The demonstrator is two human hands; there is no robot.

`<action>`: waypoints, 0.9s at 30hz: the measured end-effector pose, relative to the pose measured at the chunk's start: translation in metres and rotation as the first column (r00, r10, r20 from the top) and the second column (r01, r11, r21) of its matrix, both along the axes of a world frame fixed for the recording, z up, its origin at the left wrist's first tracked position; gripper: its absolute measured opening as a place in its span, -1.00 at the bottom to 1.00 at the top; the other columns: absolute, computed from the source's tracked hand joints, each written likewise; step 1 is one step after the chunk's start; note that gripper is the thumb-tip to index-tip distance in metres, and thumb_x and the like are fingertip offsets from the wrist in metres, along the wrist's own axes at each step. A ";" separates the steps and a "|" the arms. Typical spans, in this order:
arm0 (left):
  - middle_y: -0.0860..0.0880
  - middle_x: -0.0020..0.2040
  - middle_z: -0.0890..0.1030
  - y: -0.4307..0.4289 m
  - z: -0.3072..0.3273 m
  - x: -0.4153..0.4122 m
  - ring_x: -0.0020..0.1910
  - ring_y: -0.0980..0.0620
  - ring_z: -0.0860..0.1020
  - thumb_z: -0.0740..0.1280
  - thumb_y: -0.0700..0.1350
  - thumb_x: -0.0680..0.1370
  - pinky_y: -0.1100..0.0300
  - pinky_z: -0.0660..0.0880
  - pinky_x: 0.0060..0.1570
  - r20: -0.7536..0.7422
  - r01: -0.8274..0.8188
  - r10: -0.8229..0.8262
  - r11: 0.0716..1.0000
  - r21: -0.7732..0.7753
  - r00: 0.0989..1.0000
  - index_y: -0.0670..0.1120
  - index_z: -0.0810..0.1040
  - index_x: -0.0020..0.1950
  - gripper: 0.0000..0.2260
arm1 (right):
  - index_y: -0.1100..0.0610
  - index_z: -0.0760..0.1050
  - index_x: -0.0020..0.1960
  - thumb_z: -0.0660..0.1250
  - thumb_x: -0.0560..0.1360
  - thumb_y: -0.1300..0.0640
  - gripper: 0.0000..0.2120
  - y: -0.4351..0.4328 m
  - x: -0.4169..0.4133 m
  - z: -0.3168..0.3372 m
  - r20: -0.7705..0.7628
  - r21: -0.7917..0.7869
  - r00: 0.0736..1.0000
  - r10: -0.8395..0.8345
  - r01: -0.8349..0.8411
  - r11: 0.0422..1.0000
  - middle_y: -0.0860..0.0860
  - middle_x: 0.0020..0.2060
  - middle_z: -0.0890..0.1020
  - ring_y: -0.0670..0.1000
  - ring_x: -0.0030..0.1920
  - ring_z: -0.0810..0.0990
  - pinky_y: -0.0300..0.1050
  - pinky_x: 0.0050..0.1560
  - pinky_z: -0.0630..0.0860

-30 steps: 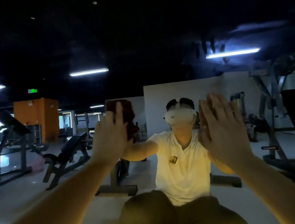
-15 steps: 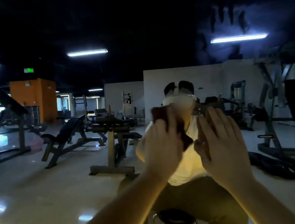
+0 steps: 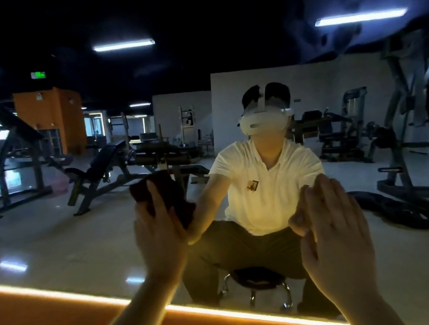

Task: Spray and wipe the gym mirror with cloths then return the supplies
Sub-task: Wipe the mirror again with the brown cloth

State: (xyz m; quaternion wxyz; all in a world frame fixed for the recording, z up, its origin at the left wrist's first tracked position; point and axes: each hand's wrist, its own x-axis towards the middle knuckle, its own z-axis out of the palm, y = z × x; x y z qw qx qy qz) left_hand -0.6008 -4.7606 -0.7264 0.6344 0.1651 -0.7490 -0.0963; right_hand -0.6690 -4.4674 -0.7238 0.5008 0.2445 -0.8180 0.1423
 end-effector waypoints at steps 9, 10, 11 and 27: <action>-0.16 0.22 0.46 0.160 -0.063 -0.029 0.08 -0.02 0.55 0.27 0.06 0.65 0.01 0.62 0.13 0.227 0.328 -0.270 0.902 -0.281 0.936 -0.13 0.07 0.70 -0.30 | 0.17 0.19 0.64 0.25 0.53 0.13 -0.30 0.019 0.000 -0.016 0.008 0.000 0.996 0.090 -0.090 0.996 0.16 0.66 0.12 0.17 0.66 0.05 0.34 0.54 0.22; -0.15 0.22 0.46 0.154 -0.063 -0.028 0.11 -0.04 0.54 0.29 0.06 0.64 -0.03 0.60 0.19 0.257 0.325 -0.243 0.877 -0.354 0.935 -0.14 0.11 0.69 -0.30 | 0.17 0.21 0.63 0.26 0.52 0.13 -0.30 0.019 -0.001 -0.017 0.008 -0.005 0.995 0.098 -0.098 0.995 0.16 0.66 0.12 0.17 0.66 0.05 0.36 0.53 0.22; -0.15 0.21 0.46 0.141 -0.065 -0.027 0.11 -0.05 0.54 0.31 0.06 0.61 -0.06 0.60 0.20 0.272 0.310 -0.208 0.855 -0.416 0.940 -0.13 0.14 0.68 -0.30 | 0.17 0.23 0.63 0.26 0.52 0.13 -0.31 0.018 0.000 -0.017 0.008 -0.017 0.995 0.103 -0.103 0.995 0.16 0.66 0.11 0.17 0.66 0.04 0.36 0.54 0.21; -0.18 0.17 0.59 0.069 -0.125 0.017 0.09 -0.09 0.62 0.43 -0.20 0.58 0.06 0.61 0.10 0.311 0.357 -0.302 0.924 -0.139 0.901 -0.19 0.34 0.51 -0.46 | 0.15 0.25 0.62 0.22 0.57 0.11 -0.37 0.013 0.008 -0.028 0.069 -0.035 0.994 0.084 -0.081 0.996 0.13 0.67 0.06 0.16 0.67 0.00 0.28 0.57 0.20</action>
